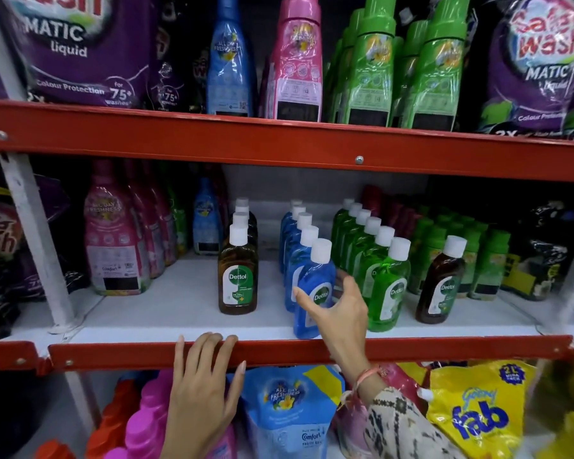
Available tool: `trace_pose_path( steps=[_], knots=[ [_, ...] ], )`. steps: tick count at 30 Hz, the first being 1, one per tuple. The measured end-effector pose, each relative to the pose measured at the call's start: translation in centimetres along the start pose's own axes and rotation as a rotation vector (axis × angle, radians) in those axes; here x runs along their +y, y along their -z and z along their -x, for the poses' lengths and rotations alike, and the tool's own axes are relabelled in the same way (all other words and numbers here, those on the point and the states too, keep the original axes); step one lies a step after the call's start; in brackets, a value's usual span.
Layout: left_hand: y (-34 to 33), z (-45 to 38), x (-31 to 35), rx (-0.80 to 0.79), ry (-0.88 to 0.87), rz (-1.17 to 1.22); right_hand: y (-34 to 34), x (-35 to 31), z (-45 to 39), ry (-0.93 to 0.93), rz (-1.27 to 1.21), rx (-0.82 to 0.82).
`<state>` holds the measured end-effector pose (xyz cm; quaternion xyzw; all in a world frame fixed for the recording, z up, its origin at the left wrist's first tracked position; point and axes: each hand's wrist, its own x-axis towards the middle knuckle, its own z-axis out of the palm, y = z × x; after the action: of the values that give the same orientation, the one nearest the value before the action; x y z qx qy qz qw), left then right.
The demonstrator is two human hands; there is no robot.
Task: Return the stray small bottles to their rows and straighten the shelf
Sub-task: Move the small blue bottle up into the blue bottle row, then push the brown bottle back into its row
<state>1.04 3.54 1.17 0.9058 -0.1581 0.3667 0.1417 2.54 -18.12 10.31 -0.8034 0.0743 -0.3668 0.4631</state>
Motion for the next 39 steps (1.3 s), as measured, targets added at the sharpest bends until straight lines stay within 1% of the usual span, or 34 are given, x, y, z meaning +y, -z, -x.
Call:
trace_pose_path(
  steps=[3,5,8,11,13,16,21,25,29,31,35,39],
  knots=[
    [0.1,0.1,0.1,-0.01,0.01,-0.001,1.4,0.0,0.6,0.034,-0.018,-0.019],
    [0.2,0.1,0.1,-0.022,0.014,-0.006,3.2,0.2,1.1,0.071,-0.067,0.044],
    [0.3,0.0,0.3,-0.054,0.017,-0.023,6.4,1.4,1.0,0.116,-0.092,0.184],
    [0.6,-0.2,0.9,-0.078,0.04,-0.021,9.0,3.8,-0.5,0.063,-0.039,0.312],
    [0.5,-0.3,1.4,-0.09,0.041,-0.02,10.3,5.6,-2.0,-0.007,0.051,0.35],
    [0.1,-0.5,1.9,-0.103,0.019,-0.045,12.0,7.3,-3.9,-0.122,0.164,0.353],
    [0.1,-0.6,2.2,-0.056,0.04,-0.072,13.3,9.9,-6.9,-0.175,0.278,0.272],
    [0.3,-0.8,2.4,-0.062,0.061,-0.083,13.4,11.2,-8.5,-0.209,0.301,0.198],
    [0.4,-0.9,2.4,-0.098,0.062,-0.088,13.6,11.7,-9.1,-0.224,0.286,0.231],
    [0.5,-0.9,2.2,-0.11,0.052,-0.089,13.8,11.5,-8.8,-0.213,0.281,0.284],
    [0.4,-1.0,1.8,-0.119,0.038,-0.118,14.4,10.0,-6.8,-0.123,0.232,0.362],
    [0.5,-0.9,2.0,-0.117,0.037,-0.121,14.4,6.2,-4.9,-0.032,0.14,0.323]
  ],
)
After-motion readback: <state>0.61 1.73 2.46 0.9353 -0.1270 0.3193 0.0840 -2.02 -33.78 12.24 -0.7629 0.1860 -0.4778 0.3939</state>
